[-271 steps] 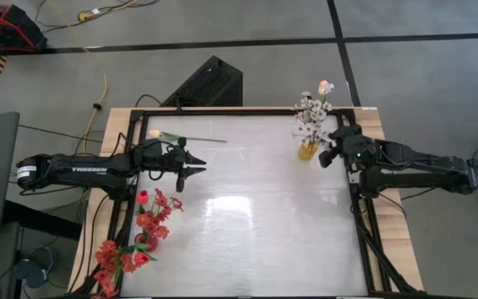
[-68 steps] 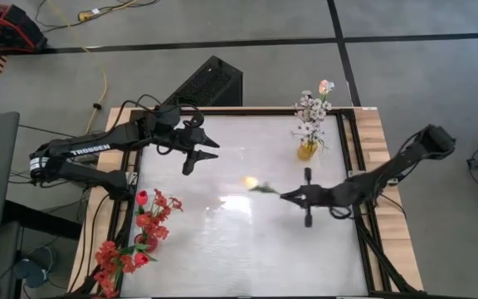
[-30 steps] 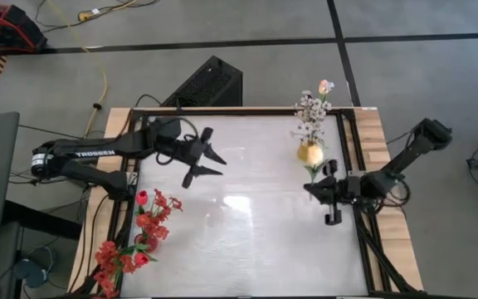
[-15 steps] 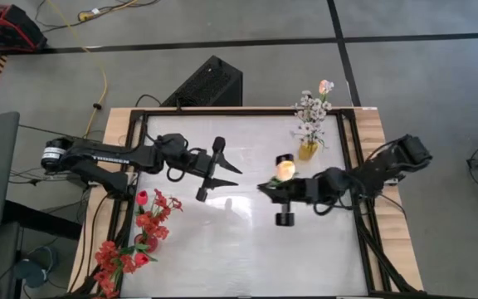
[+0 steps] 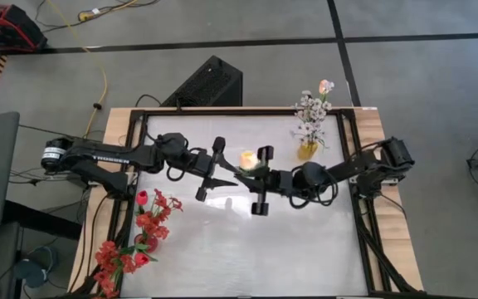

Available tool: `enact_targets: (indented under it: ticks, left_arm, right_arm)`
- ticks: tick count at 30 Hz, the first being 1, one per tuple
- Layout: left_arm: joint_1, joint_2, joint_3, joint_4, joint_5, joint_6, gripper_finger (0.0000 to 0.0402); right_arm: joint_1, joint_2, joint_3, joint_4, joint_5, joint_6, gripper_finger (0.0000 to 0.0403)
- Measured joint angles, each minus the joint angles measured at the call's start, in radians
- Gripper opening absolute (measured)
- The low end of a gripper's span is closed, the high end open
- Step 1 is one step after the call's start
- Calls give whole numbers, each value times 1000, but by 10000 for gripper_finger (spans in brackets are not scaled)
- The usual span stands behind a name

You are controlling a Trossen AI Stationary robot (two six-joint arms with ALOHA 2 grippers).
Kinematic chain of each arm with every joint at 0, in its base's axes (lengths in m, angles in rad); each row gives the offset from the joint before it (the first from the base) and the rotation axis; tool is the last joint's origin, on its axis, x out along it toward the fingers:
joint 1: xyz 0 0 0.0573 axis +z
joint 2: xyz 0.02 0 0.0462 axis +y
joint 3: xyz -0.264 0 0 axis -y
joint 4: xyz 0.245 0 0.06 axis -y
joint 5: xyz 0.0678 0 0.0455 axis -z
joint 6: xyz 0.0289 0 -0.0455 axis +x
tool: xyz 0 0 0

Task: Sort flowers into vase by color
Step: Put the white tulip into the yellow vase

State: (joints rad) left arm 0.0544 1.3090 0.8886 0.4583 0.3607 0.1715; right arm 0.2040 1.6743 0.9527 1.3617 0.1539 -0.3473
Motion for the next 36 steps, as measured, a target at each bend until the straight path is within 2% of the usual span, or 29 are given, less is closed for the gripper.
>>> enact_targets:
  ticks: [6, 13, 19, 26, 31, 36]
  left_arm:
    - [12, 0, 0, -7, -43, 8, 146]
    - [43, 0, 0, -14, 13, 5, 142]
    - [56, 0, 0, -27, 24, 4, 100]
    - [85, 0, 0, -23, 16, 3, 12]
    - [101, 0, 0, -19, 19, -35, 2]
    - [100, 0, 0, -20, 21, -47, 0]
  right_arm:
    - [-38, 0, -1, 10, -2, 24, 25]
    - [-94, 0, -1, 7, -74, 103, 25]
    - [-118, 0, -1, 18, -81, 114, 25]
    - [-122, 0, -2, 40, -83, 114, 25]
    - [-122, -1, -2, 27, -83, 111, 34]
    - [-122, -1, -2, 3, -80, 111, 71]
